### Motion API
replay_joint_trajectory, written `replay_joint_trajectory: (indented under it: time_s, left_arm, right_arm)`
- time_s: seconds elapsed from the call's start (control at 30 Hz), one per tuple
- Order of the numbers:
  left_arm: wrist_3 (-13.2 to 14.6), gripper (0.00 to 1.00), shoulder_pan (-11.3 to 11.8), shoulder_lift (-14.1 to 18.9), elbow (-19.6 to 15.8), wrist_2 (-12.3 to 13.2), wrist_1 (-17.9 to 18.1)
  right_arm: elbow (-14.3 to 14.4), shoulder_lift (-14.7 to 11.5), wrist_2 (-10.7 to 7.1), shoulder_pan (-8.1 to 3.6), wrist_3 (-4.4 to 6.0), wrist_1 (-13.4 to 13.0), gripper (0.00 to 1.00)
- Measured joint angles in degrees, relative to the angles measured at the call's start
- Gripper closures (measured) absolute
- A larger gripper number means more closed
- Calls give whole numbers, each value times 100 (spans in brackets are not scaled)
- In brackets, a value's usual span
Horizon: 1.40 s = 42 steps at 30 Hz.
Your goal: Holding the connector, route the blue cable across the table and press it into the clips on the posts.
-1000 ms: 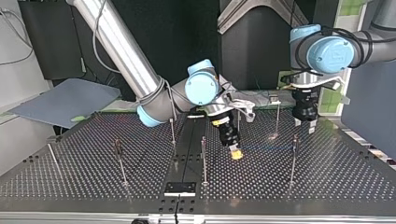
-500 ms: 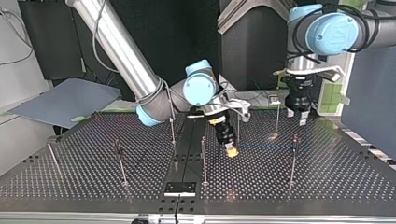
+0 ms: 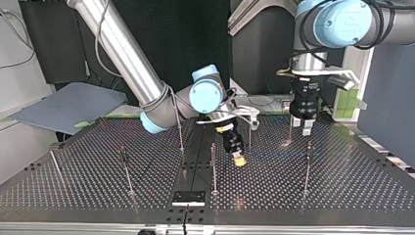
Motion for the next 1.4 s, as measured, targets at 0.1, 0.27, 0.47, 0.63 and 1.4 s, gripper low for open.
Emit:
replay_joint_trajectory:
  time_s: [0.1, 0.27, 0.47, 0.63, 1.4]
  left_arm:
    - [141, 2, -139, -137, 133, -125, 139]
    - [374, 2, -372, -369, 364, -354, 372]
    - [582, 2, -660, -658, 652, -642, 654]
    - [607, 2, -915, -912, 845, -897, 729]
    - [670, 2, -1160, -1477, 614, -2022, 769]
  right_arm:
    - [0, 0, -5, -24, 1, 12, 100]
    - [0, 1, -10, -82, 3, 39, 100]
    - [1, 3, -16, -127, 3, 44, 100]
    - [1, 4, -19, -146, 4, 45, 100]
    - [1, 3, -28, -181, 0, 67, 100]
